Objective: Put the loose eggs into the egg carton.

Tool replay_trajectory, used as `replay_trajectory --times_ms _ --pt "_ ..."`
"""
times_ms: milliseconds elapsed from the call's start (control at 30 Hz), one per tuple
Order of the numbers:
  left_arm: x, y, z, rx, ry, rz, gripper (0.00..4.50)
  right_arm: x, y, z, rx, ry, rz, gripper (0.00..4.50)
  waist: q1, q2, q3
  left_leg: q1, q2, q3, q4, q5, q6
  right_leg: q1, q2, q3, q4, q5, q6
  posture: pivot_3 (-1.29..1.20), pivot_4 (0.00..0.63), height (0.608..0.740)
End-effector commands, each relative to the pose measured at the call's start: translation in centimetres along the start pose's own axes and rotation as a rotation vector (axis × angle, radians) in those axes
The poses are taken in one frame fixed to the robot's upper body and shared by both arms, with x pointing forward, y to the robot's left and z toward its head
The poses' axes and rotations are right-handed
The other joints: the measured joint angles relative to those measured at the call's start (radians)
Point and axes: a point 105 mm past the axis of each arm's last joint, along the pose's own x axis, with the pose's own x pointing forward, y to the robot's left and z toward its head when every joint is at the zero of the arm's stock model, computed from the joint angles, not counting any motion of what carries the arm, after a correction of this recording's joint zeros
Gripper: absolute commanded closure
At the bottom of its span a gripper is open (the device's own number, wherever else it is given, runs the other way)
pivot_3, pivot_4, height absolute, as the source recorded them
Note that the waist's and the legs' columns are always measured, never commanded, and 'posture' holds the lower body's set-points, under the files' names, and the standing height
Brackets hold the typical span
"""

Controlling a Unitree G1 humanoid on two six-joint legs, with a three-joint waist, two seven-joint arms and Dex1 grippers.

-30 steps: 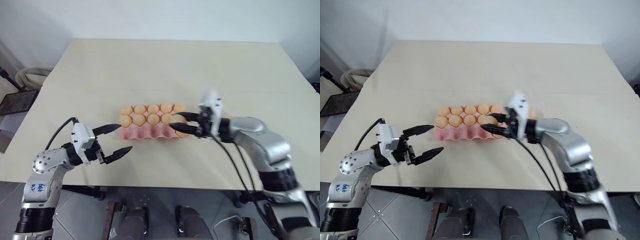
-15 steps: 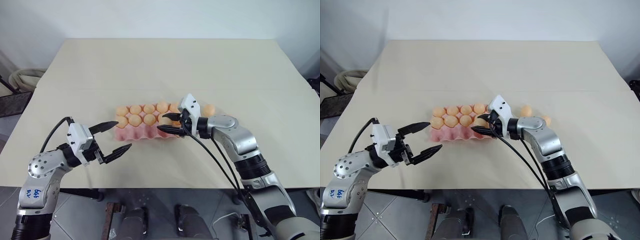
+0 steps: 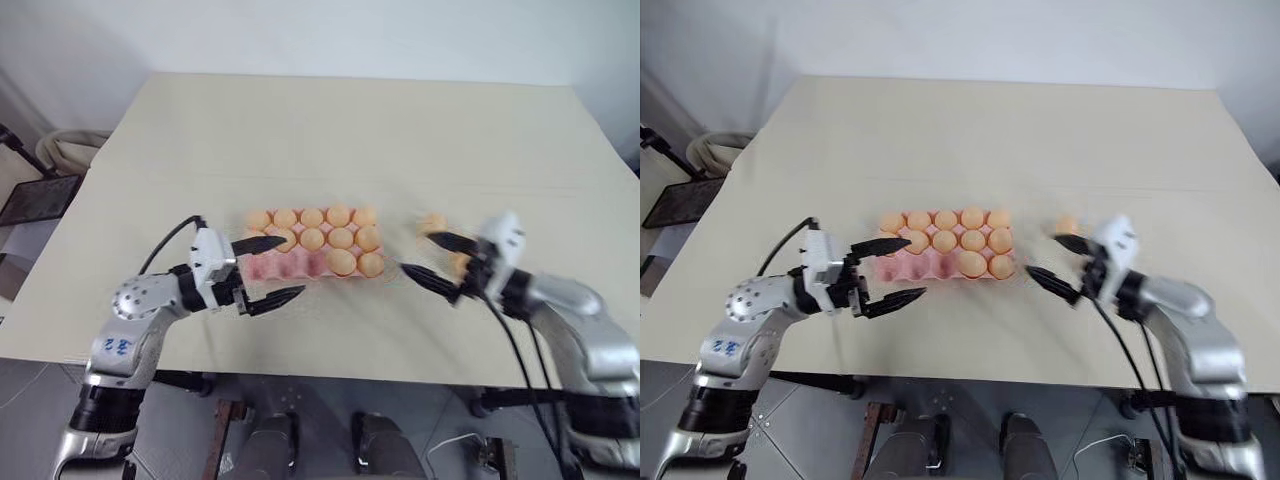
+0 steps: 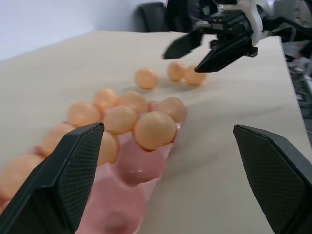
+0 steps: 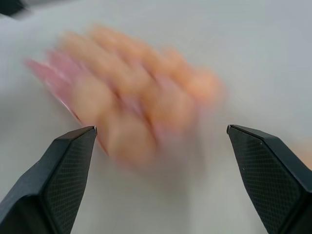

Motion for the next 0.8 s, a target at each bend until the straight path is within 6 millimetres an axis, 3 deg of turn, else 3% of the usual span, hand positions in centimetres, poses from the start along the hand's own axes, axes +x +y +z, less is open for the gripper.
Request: replay_trajectory --times_ms 33,167,333,400,467,667,800 --pt "0.2 0.4 0.2 0.013 -0.008 -0.029 0.0 -4.5 -1.5 0.4 -0.058 -0.053 -0.146 0.03 -0.007 0.0 0.0 0.0 0.001 0.001 0.0 0.0 0.0 0.0 0.001 0.0 0.0 0.0 0.0 0.0 0.15 0.74" --pt "0.4 0.9 -0.1 0.009 -0.003 -0.049 0.0 -8.3 -2.0 -2.1 -0.021 -0.023 -0.27 0.03 -0.017 0.0 0.0 0.009 0.002 0.007 0.0 0.0 0.0 0.004 0.002 0.005 0.004 0.0 0.0 0.0 0.15 0.74" --pt "0.4 1.3 0.0 0.033 -0.008 -0.051 0.0 -9.0 -2.2 -3.4 0.002 -0.016 -0.327 0.03 -0.038 -0.001 0.001 0.024 0.005 0.008 0.001 -0.002 -0.003 0.024 0.002 0.005 -0.001 0.001 -0.003 0.0 0.15 0.74" --pt "0.3 1.5 0.0 0.043 -0.009 -0.039 0.0 -8.3 -2.2 -3.0 -0.002 -0.023 -0.306 0.03 -0.04 -0.001 0.001 0.024 0.008 0.008 0.001 -0.001 -0.003 0.027 0.002 0.004 -0.007 -0.001 -0.014 0.0 0.15 0.74" --pt "-0.1 1.6 0.0 0.051 -0.005 -0.026 0.0 -7.2 -2.3 -2.3 -0.012 -0.027 -0.268 0.03 -0.042 -0.001 0.0 0.024 0.008 0.009 0.001 -0.001 -0.002 0.027 0.002 0.005 -0.009 -0.001 -0.016 0.0 0.15 0.74" --pt "-1.3 1.6 0.1 0.045 0.003 0.004 0.0 -3.0 -3.7 -1.1 -0.006 0.019 -0.183 0.03 -0.037 -0.001 0.0 0.021 0.009 0.01 -0.001 -0.001 -0.002 0.022 0.002 0.004 -0.01 0.003 -0.008 0.0 0.15 0.74" --pt "-2.0 1.4 0.2 0.044 0.012 0.034 0.0 -0.7 -4.8 -1.6 0.019 0.091 -0.143 0.03 -0.033 0.0 0.0 0.012 0.009 0.009 -0.003 0.0 -0.001 0.012 0.002 0.002 -0.008 0.005 -0.004 0.0 0.15 0.74"
